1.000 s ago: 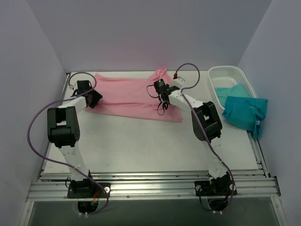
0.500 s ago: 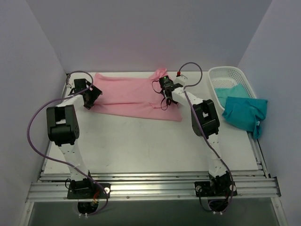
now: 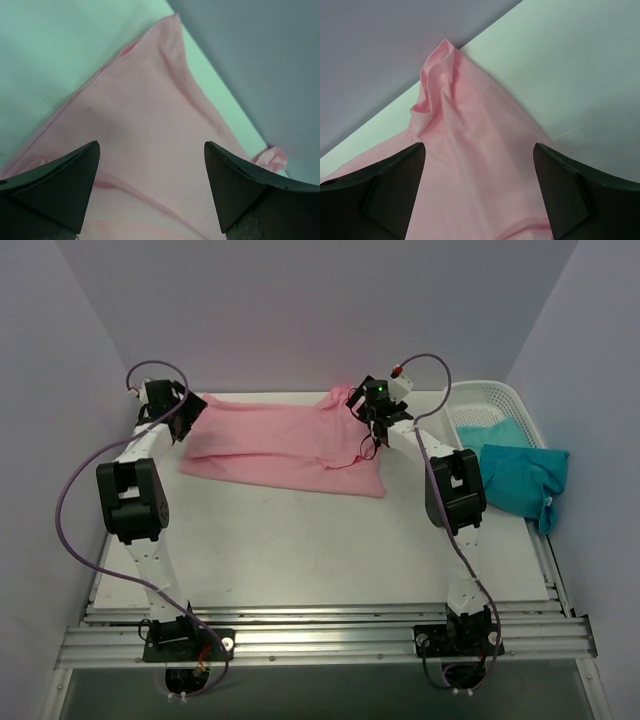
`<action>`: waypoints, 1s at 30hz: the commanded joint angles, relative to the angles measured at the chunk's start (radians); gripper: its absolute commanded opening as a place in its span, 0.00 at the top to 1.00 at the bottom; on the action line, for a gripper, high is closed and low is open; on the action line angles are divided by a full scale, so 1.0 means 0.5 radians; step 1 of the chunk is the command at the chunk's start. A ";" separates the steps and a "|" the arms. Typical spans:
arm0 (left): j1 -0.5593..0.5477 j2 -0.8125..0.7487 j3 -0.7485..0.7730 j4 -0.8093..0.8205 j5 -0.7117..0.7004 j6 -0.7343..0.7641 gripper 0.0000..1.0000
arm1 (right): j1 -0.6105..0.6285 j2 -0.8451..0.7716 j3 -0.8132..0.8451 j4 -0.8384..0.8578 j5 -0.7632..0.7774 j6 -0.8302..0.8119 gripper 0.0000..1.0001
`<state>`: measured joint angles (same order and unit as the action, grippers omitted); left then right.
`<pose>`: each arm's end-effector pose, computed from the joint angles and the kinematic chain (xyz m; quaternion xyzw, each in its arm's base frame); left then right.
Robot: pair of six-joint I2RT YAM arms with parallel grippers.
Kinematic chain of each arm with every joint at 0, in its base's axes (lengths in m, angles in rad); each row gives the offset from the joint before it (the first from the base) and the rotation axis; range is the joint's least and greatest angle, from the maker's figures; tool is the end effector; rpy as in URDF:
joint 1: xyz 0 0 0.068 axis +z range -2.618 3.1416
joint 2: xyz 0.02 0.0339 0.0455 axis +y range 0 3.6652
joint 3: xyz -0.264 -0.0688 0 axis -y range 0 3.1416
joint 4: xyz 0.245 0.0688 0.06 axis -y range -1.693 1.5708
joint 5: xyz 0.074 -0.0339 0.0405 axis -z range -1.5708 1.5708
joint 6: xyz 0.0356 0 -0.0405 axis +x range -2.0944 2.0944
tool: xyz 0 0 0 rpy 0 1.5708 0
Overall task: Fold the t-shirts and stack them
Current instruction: Fold the flattened tshirt in 1/3 of the way
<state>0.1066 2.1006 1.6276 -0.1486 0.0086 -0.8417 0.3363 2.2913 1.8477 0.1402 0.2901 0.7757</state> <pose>0.4852 0.0516 0.2193 -0.4044 0.7922 -0.1678 0.4251 0.5173 0.1700 0.2286 0.2573 0.7596 0.2103 0.5591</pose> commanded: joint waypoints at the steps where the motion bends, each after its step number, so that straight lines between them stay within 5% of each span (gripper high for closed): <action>1: 0.047 0.213 0.370 0.141 0.069 0.008 0.06 | 0.036 -0.412 -0.380 0.465 -0.227 -0.048 0.15; 7: 0.090 0.566 0.712 0.199 0.292 -0.136 0.04 | 0.107 -0.817 -0.983 0.827 -0.320 -0.017 0.16; 11: 0.066 0.072 0.241 0.545 0.208 -0.151 0.03 | 0.290 -1.008 -1.152 0.812 -0.176 -0.165 0.18; 14: 0.038 -0.312 -0.128 0.521 0.075 -0.090 0.04 | 0.376 -1.033 -1.106 0.757 -0.178 -0.195 0.18; 22: 0.020 -0.958 -0.935 0.485 -0.088 -0.047 0.04 | 0.674 -0.503 -0.273 0.383 -0.387 -0.229 0.23; 30: -0.029 -1.158 -1.157 0.374 -0.284 -0.007 0.04 | 0.726 -0.536 -0.507 0.474 -0.353 -0.128 0.23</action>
<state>0.0959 1.5181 1.0725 0.0597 -0.0761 -0.8658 0.7097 2.0529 1.6295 0.3737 0.1070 0.6983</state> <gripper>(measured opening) 0.960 0.773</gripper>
